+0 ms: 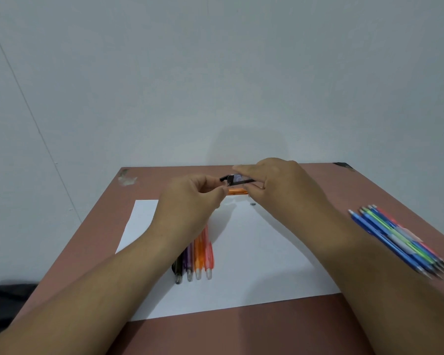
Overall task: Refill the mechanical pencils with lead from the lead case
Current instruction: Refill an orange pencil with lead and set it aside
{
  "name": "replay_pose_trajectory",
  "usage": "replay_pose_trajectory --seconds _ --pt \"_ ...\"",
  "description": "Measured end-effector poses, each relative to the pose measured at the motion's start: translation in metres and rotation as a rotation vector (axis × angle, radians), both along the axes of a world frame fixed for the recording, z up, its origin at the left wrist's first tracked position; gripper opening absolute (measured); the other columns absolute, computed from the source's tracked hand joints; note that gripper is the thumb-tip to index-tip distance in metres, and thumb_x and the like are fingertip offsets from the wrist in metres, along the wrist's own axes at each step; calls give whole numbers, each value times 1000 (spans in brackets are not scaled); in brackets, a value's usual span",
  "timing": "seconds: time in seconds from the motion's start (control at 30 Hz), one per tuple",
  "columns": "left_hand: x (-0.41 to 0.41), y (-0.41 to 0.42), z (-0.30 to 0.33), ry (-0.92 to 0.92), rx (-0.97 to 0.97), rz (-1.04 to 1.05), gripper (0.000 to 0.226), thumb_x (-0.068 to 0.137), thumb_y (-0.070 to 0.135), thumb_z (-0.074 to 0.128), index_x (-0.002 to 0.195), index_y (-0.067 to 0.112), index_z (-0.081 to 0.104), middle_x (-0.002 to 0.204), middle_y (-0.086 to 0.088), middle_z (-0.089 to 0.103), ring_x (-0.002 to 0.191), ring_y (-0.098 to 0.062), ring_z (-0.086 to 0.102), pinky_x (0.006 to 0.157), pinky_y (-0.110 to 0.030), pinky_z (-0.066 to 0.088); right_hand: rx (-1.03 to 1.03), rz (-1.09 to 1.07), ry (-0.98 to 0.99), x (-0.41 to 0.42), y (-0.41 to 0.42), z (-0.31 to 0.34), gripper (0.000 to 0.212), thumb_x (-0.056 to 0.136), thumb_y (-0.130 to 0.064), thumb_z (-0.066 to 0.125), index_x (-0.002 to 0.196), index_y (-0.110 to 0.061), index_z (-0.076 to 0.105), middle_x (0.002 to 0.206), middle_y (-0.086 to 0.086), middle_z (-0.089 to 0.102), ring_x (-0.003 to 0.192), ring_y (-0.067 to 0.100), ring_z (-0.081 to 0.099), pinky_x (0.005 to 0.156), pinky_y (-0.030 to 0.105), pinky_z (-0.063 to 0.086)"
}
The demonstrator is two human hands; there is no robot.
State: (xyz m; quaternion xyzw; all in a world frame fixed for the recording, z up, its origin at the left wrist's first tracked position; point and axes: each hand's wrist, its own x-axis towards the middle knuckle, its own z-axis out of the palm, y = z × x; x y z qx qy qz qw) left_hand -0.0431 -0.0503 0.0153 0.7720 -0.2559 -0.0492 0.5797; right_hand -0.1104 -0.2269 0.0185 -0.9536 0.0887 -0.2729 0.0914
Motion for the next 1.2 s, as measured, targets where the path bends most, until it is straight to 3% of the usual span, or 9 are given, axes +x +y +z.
replay_pose_trajectory --seconds 0.13,0.33,1.07,1.2 --pt "-1 -1 0 81 -56 6 12 90 18 74 79 22 77 73 0 76 79 -20 75 88 -44 60 6 -4 16 0 3 0 42 97 -30 58 134 -51 60 92 -8 59 86 16 57 70 37 53" --pt "1 -1 0 83 -68 29 10 89 20 75 79 19 77 72 2 76 75 -15 75 87 -41 60 39 -21 53 -1 6 3 44 96 -31 57 133 -54 58 95 -7 62 86 16 59 72 38 54" --pt "6 2 0 33 -50 40 15 92 21 70 78 20 76 75 0 75 82 -23 73 89 -48 58 112 -57 55 -8 6 8 43 93 -27 60 127 -52 64 95 -5 68 84 19 63 72 39 56" --pt "7 2 0 44 -77 46 16 93 20 67 80 18 75 76 -1 74 79 -21 73 87 -48 59 110 -71 59 -9 6 8 42 93 -27 61 126 -52 65 90 -5 68 79 18 61 66 34 54"
